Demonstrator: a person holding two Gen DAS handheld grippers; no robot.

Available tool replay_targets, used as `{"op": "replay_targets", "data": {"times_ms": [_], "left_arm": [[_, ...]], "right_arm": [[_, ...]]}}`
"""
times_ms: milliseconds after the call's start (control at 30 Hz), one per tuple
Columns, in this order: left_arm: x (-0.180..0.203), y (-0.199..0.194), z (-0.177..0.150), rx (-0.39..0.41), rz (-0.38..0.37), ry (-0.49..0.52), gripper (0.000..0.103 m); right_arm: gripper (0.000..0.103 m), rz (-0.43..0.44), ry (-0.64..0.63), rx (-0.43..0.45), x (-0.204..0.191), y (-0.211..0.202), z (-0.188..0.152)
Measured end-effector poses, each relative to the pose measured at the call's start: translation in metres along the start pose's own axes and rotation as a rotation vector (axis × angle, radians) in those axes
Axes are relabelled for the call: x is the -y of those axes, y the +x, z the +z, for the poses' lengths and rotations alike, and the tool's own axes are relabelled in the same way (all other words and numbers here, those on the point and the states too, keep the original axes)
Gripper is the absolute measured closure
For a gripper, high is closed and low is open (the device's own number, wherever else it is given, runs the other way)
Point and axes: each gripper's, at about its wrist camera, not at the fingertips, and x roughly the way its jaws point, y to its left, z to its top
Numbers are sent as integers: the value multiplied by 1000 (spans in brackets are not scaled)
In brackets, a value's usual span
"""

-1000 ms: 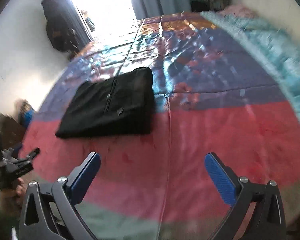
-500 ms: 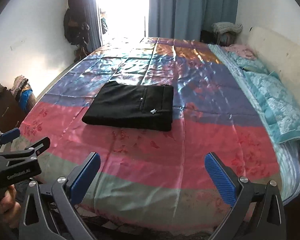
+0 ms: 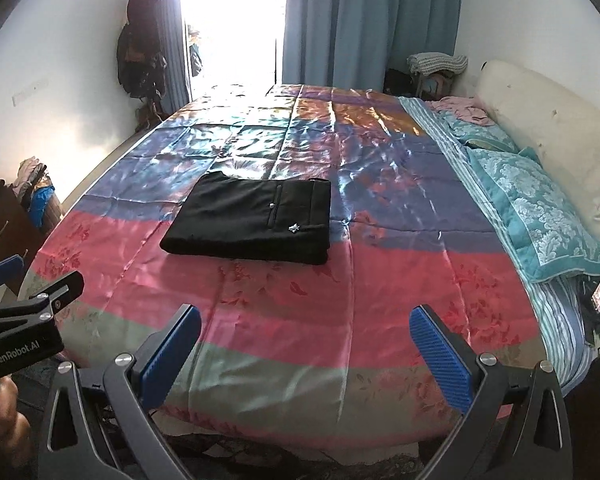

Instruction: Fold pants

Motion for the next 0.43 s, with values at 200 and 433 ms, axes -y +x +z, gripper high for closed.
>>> {"op": "replay_targets", "data": {"times_ms": [200, 433], "left_arm": [[-2, 0, 1, 3, 3, -7, 2], [-1, -8, 0, 17, -22, -2, 1]], "right_arm": [[0, 7, 6, -6, 1, 1, -1], [0, 13, 17, -11, 3, 2, -1]]}}
